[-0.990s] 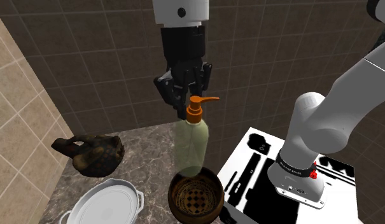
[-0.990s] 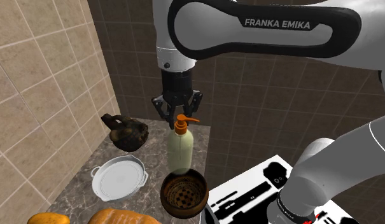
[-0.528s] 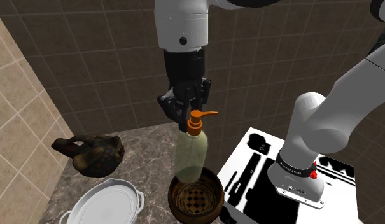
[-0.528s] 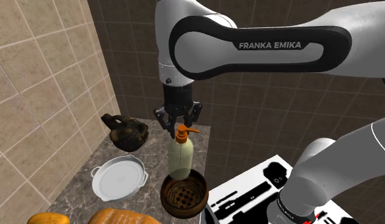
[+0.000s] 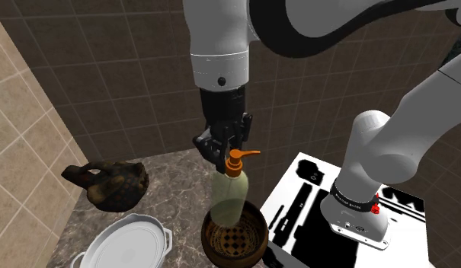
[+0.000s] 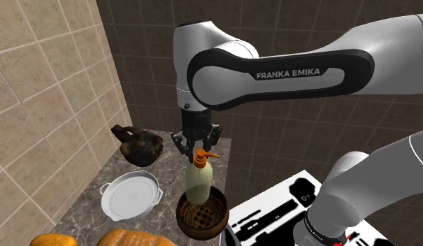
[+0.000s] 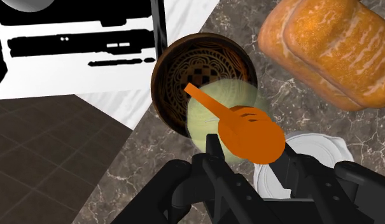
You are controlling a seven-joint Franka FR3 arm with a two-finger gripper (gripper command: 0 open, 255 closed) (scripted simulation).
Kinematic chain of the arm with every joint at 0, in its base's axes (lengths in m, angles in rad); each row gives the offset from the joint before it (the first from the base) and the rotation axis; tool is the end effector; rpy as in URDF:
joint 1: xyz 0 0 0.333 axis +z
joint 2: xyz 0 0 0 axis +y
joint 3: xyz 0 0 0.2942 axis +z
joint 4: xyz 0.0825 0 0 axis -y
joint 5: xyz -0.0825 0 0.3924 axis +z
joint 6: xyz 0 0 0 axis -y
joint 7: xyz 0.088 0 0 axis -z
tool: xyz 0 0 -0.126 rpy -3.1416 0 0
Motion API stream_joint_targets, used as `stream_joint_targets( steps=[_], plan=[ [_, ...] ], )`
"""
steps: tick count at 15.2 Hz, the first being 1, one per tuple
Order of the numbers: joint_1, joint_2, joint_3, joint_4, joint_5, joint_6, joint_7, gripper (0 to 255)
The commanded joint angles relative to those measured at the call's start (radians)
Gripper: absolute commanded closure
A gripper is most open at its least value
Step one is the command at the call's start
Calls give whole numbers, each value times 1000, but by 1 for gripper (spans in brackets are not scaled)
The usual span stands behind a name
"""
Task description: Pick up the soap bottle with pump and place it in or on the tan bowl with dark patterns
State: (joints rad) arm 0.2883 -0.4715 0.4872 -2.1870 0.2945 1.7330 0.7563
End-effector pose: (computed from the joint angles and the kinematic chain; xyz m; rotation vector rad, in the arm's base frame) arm 0.2814 0.3458 0.5059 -3.0981 0.1268 0.1075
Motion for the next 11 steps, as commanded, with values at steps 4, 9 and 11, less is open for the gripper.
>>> stream_joint_targets(
  steps=[4, 9, 11],
  plan=[
    [3, 6, 14, -62, 8, 69, -5, 255],
    [4, 7, 16, -74, 9, 82, -6, 255],
    [4, 7, 16, -74, 9, 82, -6, 255]
  ],
)
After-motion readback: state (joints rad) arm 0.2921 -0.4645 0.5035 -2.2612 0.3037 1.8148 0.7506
